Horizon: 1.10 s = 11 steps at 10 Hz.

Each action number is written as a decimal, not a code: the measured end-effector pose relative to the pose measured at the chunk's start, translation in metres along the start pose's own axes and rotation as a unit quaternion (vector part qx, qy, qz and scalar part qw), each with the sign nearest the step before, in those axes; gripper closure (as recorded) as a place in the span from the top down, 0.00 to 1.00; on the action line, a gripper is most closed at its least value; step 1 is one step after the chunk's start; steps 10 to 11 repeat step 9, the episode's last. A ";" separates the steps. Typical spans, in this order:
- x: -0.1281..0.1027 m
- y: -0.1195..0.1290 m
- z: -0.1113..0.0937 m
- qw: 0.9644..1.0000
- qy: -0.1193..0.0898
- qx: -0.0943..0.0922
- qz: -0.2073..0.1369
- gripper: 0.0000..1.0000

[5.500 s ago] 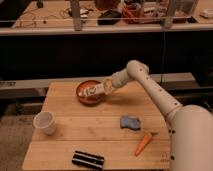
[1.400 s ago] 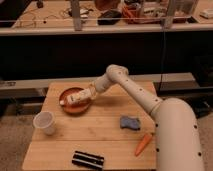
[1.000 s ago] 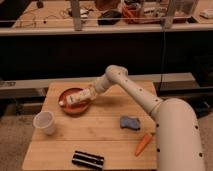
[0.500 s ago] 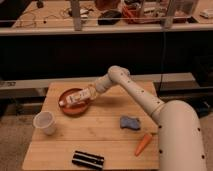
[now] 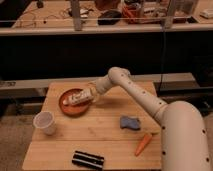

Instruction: Place the bottle in the ceramic bowl

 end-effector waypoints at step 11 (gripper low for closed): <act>-0.016 -0.004 -0.018 0.999 -0.042 -0.027 -0.015 0.80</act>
